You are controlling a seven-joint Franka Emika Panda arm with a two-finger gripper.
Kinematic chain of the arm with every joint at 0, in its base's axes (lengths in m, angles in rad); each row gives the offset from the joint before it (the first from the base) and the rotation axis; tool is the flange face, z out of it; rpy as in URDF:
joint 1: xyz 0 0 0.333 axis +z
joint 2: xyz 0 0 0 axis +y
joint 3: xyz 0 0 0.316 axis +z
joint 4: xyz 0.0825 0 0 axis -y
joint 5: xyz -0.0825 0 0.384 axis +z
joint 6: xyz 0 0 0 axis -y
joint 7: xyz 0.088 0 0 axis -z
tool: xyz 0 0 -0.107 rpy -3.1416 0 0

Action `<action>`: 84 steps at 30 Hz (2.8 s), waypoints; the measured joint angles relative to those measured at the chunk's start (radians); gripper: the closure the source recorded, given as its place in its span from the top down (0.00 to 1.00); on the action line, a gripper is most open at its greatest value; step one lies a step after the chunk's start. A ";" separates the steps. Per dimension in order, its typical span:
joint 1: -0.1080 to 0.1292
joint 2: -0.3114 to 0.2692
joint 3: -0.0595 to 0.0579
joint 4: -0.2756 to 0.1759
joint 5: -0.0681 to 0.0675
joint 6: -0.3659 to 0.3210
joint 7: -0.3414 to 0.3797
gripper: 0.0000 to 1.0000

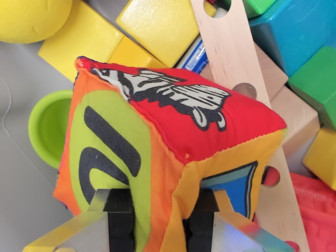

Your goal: Pick an object from the bin

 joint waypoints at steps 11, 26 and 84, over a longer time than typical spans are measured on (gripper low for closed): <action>0.000 -0.082 0.001 -0.001 0.012 -0.078 -0.007 0.00; 0.002 -0.226 0.001 0.013 0.024 -0.234 -0.017 0.00; 0.002 -0.516 -0.008 0.303 0.034 -0.816 -0.026 0.00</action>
